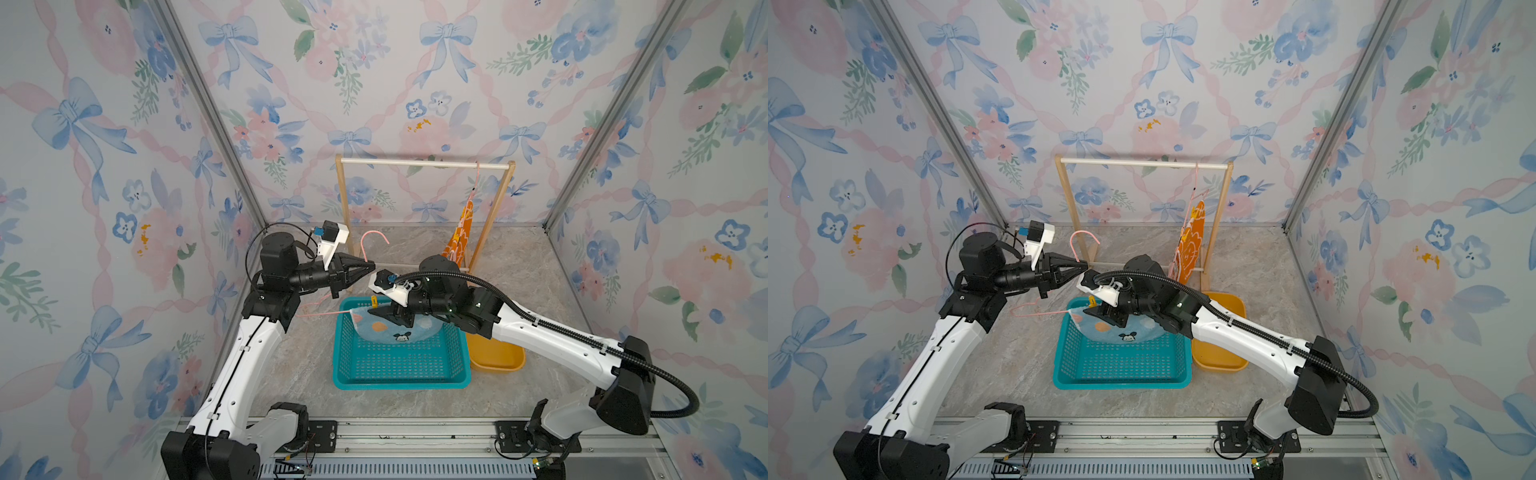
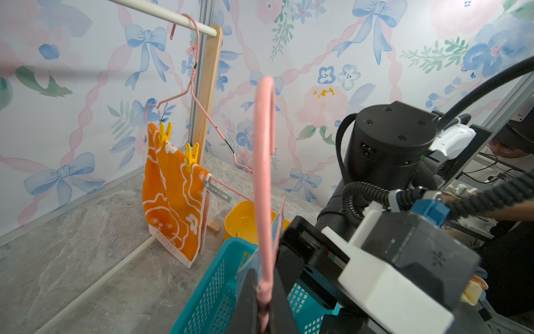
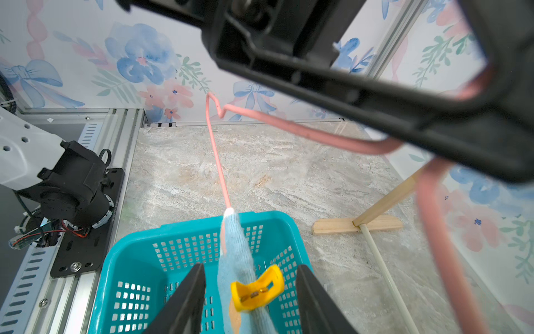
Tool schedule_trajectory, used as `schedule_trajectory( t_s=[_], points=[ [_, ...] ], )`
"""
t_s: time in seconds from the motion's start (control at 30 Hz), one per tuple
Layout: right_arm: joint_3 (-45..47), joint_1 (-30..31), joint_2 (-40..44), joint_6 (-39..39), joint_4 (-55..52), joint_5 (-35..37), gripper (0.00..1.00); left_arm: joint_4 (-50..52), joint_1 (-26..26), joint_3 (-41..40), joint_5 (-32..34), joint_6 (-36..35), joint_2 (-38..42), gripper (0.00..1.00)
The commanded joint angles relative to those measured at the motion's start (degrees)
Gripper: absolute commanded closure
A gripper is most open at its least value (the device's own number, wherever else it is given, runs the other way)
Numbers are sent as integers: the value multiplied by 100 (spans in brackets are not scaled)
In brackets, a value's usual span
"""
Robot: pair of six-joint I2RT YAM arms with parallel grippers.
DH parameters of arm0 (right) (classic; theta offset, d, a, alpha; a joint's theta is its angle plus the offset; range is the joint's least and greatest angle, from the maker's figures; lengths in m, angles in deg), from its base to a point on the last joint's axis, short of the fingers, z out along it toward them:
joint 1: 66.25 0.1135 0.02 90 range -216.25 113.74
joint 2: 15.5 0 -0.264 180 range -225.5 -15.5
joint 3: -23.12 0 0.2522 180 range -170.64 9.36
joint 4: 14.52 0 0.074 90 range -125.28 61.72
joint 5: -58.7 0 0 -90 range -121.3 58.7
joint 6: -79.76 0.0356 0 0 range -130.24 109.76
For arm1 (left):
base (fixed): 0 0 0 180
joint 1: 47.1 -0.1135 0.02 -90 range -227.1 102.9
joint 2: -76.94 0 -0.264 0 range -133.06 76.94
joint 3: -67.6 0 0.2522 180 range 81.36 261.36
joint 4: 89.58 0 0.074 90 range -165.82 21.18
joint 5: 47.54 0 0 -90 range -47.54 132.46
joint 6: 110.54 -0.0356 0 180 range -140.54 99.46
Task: Remove the clothespins securing towels to the hanger
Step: Remove the clothespin from the hanger.
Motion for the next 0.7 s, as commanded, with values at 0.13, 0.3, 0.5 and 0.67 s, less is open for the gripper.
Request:
schedule_trajectory(
  t_s=[0.13, 0.3, 0.5, 0.67],
  points=[
    [-241, 12, -222, -24, 48, -96, 51, -104, -24, 159, -159, 16, 92, 100],
    [-289, -42, -312, 10, 45, -109, 52, -104, -24, 166, -173, 14, 98, 100],
    [-306, -60, -331, 37, 68, -144, 57, -104, -24, 158, -165, 7, 94, 100],
    [-278, -60, -295, 55, 97, -165, 64, -105, -24, 149, -159, -2, 95, 100]
  ],
)
